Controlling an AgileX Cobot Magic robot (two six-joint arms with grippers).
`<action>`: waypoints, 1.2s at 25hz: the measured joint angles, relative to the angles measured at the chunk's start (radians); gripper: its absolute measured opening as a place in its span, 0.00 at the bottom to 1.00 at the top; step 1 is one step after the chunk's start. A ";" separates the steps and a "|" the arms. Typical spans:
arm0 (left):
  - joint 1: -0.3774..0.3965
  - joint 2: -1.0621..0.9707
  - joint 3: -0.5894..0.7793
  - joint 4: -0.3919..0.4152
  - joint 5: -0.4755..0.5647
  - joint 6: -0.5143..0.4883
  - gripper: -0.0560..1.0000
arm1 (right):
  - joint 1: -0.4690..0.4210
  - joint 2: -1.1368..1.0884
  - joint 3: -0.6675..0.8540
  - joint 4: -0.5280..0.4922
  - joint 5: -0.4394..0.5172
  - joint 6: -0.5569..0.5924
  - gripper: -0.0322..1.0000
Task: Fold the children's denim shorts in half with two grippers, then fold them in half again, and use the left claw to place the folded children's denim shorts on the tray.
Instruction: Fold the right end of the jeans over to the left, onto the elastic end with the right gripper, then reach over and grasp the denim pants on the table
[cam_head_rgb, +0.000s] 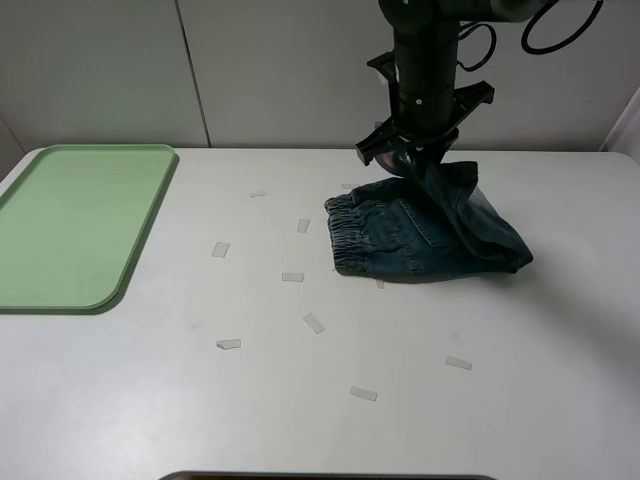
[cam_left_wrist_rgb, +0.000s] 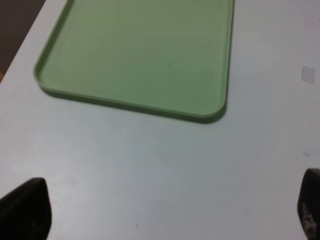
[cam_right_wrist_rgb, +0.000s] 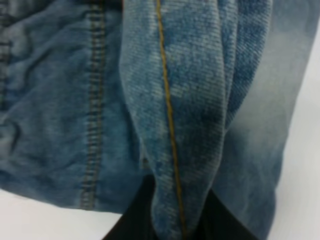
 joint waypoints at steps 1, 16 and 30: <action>0.000 0.000 0.000 0.000 0.000 0.000 0.98 | 0.003 0.004 0.000 0.003 0.001 0.003 0.09; 0.000 0.000 0.000 0.001 0.000 0.000 0.98 | 0.006 0.025 0.000 0.112 0.000 0.003 0.15; 0.000 0.000 0.000 0.001 0.000 0.000 0.98 | 0.006 0.015 -0.008 0.234 0.000 0.081 0.70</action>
